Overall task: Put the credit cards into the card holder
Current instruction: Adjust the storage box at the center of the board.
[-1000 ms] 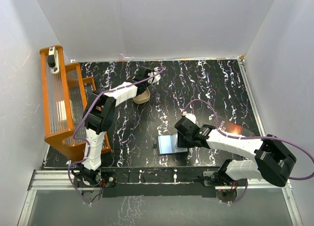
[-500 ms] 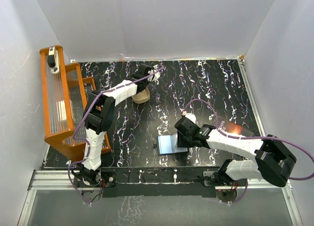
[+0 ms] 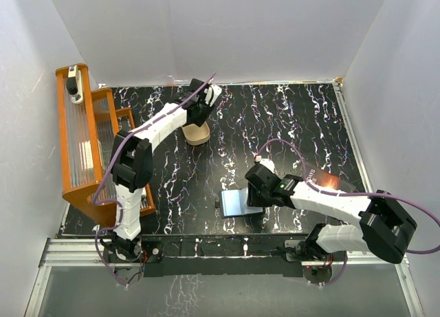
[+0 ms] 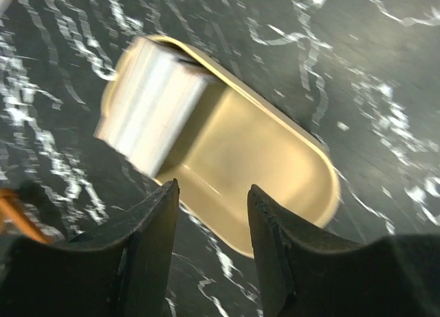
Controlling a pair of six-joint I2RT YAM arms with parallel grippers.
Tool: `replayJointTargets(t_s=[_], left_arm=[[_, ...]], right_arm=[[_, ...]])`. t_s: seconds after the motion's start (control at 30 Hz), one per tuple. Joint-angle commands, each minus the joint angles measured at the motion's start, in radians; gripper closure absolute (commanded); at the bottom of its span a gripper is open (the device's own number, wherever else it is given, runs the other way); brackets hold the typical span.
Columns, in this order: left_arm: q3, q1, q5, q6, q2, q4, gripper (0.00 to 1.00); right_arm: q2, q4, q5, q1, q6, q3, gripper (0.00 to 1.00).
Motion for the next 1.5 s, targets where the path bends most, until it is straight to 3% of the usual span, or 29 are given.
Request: replayJointTargets(t_s=[0.0, 0.3, 0.8, 0.97, 1.47], left_arm=[[-0.080, 0.002, 0.299, -0.103, -0.140, -0.076, 0.55], [-0.214, 0.001, 0.528, -0.093, -0.163, -0.055, 0.52], [-0.239, 0.002, 0.412, -0.015, -0.060, 0.037, 0.46], [-0.206, 0.002, 0.448, -0.015, -0.020, -0.012, 0.50], [-0.345, 0.000, 0.493, -0.091, -0.172, -0.091, 0.56]], right_arm=[[-0.045, 0.047, 0.008, 0.003, 0.003, -0.002, 0.68], [-0.077, 0.051, 0.010, 0.003, 0.009, -0.026, 0.68], [-0.092, 0.050, 0.018, 0.002, 0.007, -0.035, 0.68], [-0.099, 0.048, 0.022, 0.003, 0.007, -0.039, 0.68], [-0.119, 0.069, 0.022, 0.003, 0.006, -0.060, 0.68]])
